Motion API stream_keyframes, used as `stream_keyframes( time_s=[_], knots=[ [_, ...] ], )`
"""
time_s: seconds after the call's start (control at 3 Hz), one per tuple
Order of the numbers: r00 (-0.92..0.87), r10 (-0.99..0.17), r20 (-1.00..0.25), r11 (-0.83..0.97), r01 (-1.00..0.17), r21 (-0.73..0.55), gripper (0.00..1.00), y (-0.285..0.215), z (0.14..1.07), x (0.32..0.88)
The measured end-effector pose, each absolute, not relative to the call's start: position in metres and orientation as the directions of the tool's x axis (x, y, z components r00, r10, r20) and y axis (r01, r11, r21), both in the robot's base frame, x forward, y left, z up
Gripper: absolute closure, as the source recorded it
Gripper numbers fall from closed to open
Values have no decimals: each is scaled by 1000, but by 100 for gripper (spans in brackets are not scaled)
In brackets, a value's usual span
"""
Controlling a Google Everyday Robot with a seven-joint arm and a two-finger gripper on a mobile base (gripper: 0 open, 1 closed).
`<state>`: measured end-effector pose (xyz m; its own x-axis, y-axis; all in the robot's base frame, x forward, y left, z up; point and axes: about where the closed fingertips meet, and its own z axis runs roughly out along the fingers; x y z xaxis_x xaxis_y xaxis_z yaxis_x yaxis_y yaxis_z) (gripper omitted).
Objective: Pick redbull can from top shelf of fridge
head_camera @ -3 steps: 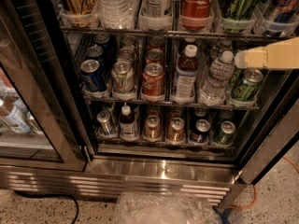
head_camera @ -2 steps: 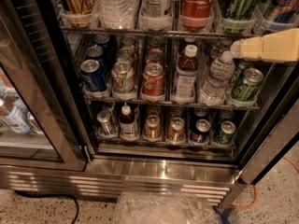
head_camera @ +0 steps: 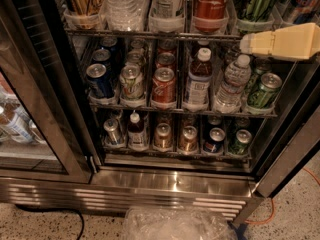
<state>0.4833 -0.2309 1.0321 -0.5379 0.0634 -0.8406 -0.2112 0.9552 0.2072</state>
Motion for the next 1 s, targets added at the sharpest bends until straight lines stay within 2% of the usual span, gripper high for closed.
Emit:
stream_keyframes(
  time_s=[1.0],
  knots=[
    [-427, 72, -901, 972, -172, 159, 0, -227, 1050, 514]
  ],
)
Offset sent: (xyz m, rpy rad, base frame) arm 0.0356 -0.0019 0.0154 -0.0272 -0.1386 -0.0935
